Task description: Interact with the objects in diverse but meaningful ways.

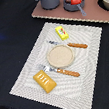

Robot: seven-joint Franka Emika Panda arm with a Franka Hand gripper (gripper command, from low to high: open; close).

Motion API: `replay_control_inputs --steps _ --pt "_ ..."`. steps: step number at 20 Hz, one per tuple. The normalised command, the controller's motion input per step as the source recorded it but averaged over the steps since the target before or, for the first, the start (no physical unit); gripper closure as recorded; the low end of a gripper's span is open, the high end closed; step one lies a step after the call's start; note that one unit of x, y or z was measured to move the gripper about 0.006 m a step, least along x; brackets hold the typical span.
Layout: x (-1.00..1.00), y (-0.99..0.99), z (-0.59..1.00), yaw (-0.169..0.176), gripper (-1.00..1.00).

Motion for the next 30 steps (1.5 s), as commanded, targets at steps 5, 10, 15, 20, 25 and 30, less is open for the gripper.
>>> replay_control_inputs --steps 5,10,15,20,25,30 --pt "0.30 0.00 -0.11 0.000 -1.00" --pt "0.33 0.00 -0.10 0.000 -1.00" --pt "0.30 0.00 -0.14 0.000 -1.00" --pt "0.27 0.02 -0.14 0.000 -1.00" --pt "0.25 0.04 -0.14 0.000 -1.00" --pt "0.21 0.04 -0.13 0.000 -1.00"
